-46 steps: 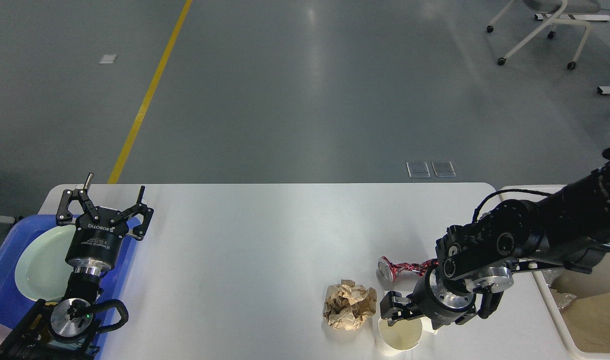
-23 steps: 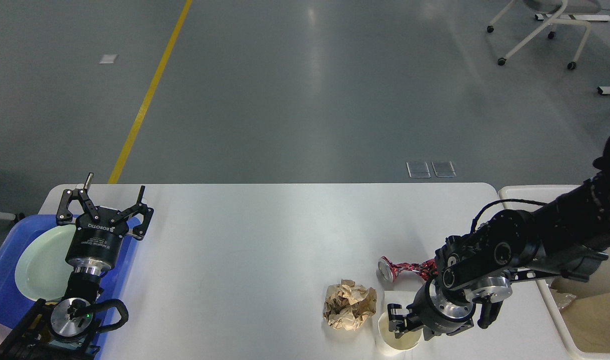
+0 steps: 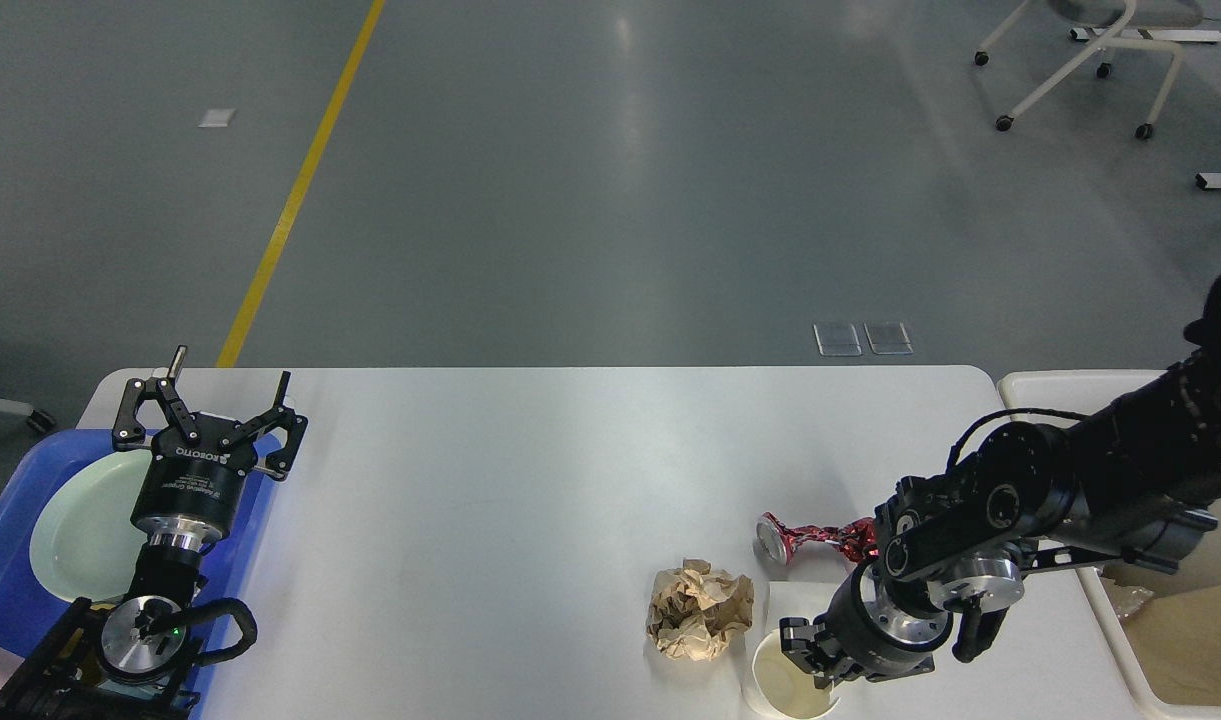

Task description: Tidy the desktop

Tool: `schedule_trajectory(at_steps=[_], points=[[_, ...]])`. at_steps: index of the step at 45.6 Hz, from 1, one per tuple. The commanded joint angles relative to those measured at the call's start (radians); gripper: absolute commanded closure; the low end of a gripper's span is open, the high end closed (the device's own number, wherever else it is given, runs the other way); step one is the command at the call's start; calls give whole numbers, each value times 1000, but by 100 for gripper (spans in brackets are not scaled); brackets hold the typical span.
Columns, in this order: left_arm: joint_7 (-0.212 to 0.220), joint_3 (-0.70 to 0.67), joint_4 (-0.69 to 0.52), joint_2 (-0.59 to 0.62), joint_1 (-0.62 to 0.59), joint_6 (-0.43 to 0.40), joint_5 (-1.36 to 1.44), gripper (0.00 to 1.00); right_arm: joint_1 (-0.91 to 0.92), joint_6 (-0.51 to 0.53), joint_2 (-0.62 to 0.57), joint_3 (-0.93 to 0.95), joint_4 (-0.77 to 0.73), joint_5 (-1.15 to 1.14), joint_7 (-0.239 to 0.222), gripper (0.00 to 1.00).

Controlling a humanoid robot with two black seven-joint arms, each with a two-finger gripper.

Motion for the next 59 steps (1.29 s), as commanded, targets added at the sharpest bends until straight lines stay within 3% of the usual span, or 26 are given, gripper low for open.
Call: schedule_trajectory(at_steps=[1, 9, 14, 22, 31, 43, 59], points=[[0, 0, 1, 0, 1, 0, 0, 4, 6, 11, -8, -1, 1, 3, 2, 100], [0, 0, 1, 0, -1, 0, 0, 4, 83, 89, -44, -28, 4, 4, 8, 100], [1, 0, 0, 0, -1, 0, 0, 4, 155, 198, -67, -47, 10, 6, 9, 100], [1, 0, 1, 0, -1, 0, 0, 4, 369, 464, -94, -62, 59, 27, 17, 100], [1, 0, 1, 0, -1, 2, 0, 4, 596, 606, -172, -82, 71, 111, 14, 100], [1, 0, 0, 0, -1, 0, 0, 4, 917, 630, -193, -283, 64, 176, 14, 100], [1, 0, 0, 0, -1, 0, 0, 4, 897, 628, -172, -301, 62, 162, 17, 100]])
